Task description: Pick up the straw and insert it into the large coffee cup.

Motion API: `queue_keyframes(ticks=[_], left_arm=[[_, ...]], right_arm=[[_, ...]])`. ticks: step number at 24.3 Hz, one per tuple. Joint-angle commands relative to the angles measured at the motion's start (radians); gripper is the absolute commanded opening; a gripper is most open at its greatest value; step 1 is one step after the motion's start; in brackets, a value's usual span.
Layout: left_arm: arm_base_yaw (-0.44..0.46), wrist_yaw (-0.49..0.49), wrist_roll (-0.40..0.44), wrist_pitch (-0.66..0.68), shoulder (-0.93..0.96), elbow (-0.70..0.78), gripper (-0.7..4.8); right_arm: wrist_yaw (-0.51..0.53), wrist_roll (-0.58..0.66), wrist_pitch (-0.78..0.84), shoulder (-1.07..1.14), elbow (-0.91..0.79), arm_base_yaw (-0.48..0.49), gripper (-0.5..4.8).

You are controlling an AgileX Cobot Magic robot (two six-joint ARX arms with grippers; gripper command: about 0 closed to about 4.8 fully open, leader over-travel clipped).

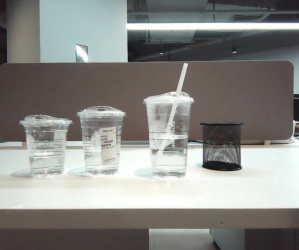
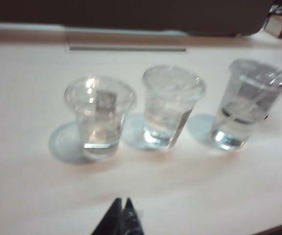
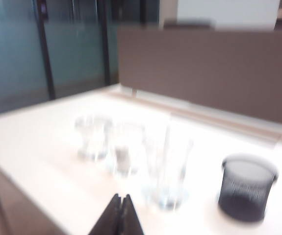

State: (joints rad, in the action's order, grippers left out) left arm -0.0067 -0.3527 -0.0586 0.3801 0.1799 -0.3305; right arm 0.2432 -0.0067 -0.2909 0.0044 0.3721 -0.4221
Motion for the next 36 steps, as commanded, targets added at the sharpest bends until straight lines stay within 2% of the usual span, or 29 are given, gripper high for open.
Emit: queue_keyframes(ticks=[1,7,12,16,17,19,20,21,36], left_arm=[[-0.002,0.012,-0.002,-0.005,0.0,0.019,-0.04],[-0.001,0.014,-0.002,-0.006,0.0,0.053,-0.04],[-0.002,0.019,-0.002,-0.081,0.0,0.149,-0.04],[-0.002,0.019,-0.002,-0.081,0.0,0.196,-0.04],[-0.002,0.018,-0.002,-0.078,0.0,0.21,-0.04],[-0.002,0.018,-0.002,-0.065,0.0,0.213,-0.04],[-0.001,0.018,-0.002,-0.06,0.0,0.213,-0.04],[-0.001,0.017,-0.002,-0.061,0.0,0.213,-0.04],[-0.001,0.017,-0.002,-0.061,0.0,0.213,-0.04]], right_arm=[[0.009,0.008,-0.023,-0.001,-0.054,-0.002,-0.09],[0.036,0.014,-0.02,-0.001,-0.152,-0.002,-0.09],[-0.052,0.068,-0.017,-0.001,-0.235,-0.002,-0.09],[-0.125,0.067,-0.02,-0.002,-0.275,-0.002,-0.09],[-0.183,0.067,-0.019,-0.002,-0.297,-0.001,-0.09],[-0.235,0.067,-0.02,-0.002,-0.322,-0.001,-0.09],[-0.244,0.067,-0.019,0.003,-0.323,0.0,0.06],[-0.245,0.067,-0.019,0.002,-0.323,0.001,0.23],[-0.275,0.061,-0.017,-0.005,-0.323,0.003,0.22]])
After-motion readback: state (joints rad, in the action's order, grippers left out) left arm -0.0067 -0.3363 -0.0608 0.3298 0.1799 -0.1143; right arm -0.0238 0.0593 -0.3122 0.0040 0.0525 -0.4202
